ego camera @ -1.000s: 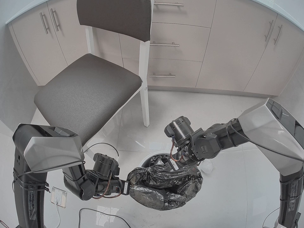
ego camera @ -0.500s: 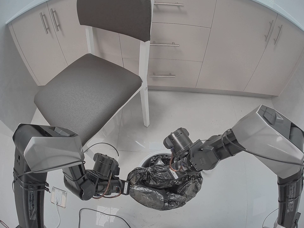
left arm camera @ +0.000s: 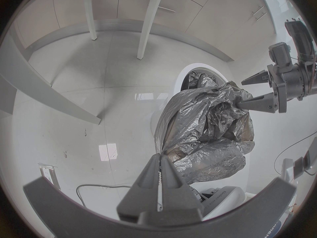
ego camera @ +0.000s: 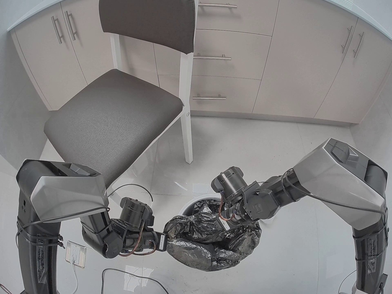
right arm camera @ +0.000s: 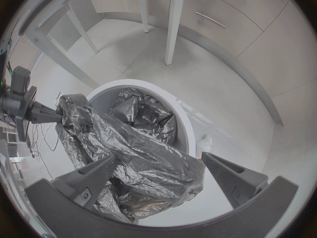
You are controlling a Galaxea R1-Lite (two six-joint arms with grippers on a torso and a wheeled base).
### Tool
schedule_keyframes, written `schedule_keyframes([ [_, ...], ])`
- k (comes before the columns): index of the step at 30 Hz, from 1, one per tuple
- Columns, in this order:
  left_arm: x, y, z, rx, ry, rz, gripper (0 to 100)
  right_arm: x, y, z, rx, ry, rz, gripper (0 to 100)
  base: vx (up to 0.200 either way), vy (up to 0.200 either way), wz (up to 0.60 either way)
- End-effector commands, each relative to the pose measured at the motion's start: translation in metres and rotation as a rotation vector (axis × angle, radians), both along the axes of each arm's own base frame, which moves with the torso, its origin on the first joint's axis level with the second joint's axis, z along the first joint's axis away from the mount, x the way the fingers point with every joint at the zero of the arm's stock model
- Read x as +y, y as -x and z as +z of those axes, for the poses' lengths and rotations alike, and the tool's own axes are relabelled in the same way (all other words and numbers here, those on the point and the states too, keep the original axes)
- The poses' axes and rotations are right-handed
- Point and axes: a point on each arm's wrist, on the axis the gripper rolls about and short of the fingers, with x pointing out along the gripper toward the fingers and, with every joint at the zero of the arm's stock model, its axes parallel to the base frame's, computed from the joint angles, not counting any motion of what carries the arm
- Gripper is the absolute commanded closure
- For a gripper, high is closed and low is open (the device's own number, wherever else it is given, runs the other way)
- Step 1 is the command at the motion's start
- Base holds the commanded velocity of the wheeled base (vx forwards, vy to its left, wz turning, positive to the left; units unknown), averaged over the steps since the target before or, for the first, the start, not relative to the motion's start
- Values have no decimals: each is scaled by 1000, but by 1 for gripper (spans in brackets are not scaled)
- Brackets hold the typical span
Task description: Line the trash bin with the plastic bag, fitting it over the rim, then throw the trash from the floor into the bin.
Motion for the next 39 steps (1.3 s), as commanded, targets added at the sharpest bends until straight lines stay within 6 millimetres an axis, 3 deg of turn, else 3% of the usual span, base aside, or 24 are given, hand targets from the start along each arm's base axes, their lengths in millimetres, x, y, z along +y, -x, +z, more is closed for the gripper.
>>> schedule_keyframes([
  [1, 0, 0, 0, 1, 0, -1, 100, 0, -3, -4, 4, 2, -5, 0, 0, 0, 0],
  [12, 0, 0, 0, 1, -1, 0, 100, -6, 11, 14, -4, -2, 13, 0, 0, 0, 0],
  [22, 0, 0, 0, 1, -1, 0, 100, -8, 17, -3, 30, 35, 30, 0, 0, 0, 0],
  [31, 0, 0, 0, 1, -1, 0, 100, -10, 20, -7, 39, 50, 43, 0, 0, 0, 0],
  [39, 0, 0, 0, 0, 1, -1, 100, -7, 9, -15, 3, 24, 31, 0, 0, 0, 0],
])
